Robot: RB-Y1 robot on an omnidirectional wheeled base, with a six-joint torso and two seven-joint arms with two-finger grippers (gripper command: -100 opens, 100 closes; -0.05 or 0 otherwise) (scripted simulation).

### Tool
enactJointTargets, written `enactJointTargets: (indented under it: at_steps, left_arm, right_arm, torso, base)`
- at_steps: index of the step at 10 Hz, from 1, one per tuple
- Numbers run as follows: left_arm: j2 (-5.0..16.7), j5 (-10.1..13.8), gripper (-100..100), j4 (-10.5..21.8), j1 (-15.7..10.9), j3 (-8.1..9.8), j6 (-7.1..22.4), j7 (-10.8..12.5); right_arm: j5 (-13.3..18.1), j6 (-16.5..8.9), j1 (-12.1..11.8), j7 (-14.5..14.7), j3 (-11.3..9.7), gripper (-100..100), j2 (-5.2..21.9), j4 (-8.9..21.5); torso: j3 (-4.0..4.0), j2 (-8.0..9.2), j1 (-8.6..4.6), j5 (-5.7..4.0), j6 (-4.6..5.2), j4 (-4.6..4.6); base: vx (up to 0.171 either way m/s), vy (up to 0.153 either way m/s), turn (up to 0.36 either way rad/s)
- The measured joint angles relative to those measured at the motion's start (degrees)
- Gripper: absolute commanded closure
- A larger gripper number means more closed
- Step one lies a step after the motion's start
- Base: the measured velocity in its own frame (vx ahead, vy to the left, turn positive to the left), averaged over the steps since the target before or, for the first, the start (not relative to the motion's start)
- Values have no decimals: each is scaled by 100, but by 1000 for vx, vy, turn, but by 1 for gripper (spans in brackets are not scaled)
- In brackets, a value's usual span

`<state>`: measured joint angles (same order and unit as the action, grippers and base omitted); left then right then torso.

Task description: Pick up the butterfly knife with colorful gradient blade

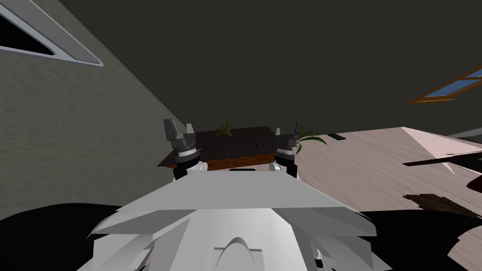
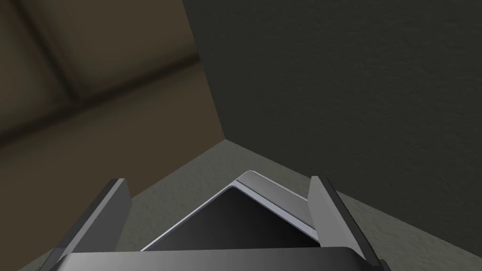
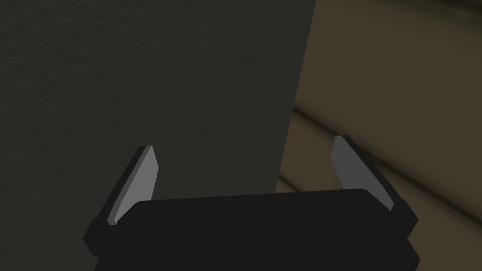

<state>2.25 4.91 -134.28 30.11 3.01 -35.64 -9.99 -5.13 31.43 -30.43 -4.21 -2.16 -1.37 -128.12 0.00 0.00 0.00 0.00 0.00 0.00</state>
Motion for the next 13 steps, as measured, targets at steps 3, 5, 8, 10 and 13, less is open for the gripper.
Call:
enactJointTargets:
  at_steps: [3,5,8,10,13]
  left_arm:
    - [1,0,0,0,-1,0,0,0]
    - [1,0,0,0,-1,1,0,0]
    - [2,0,0,1,-2,1,1,0]
    - [2,0,0,1,-2,1,1,0]
    - [2,0,0,1,-1,2,1,0]
  right_arm:
    - [-128,-92,-26,44,20,-100,383,18]
    - [-278,-209,-108,99,19,-100,647,21]
    - [-608,-422,-251,181,42,-100,1015,108]
    - [-882,-640,-317,232,67,-100,1256,239]
    - [-1257,-966,-507,362,-79,-100,1533,513]
  torso:
    - [9,16,-41,-9,-2,3]
    - [15,26,-57,-13,-2,6]
    - [24,41,-74,-17,-2,9]
    - [27,45,-75,-17,-3,11]
    - [24,40,-88,-20,-1,9]
  base:
    - [-47,-103,185]
    - [-73,-153,281]
    - [-129,-181,382]
    - [-134,-159,456]
    - [-133,-161,412]
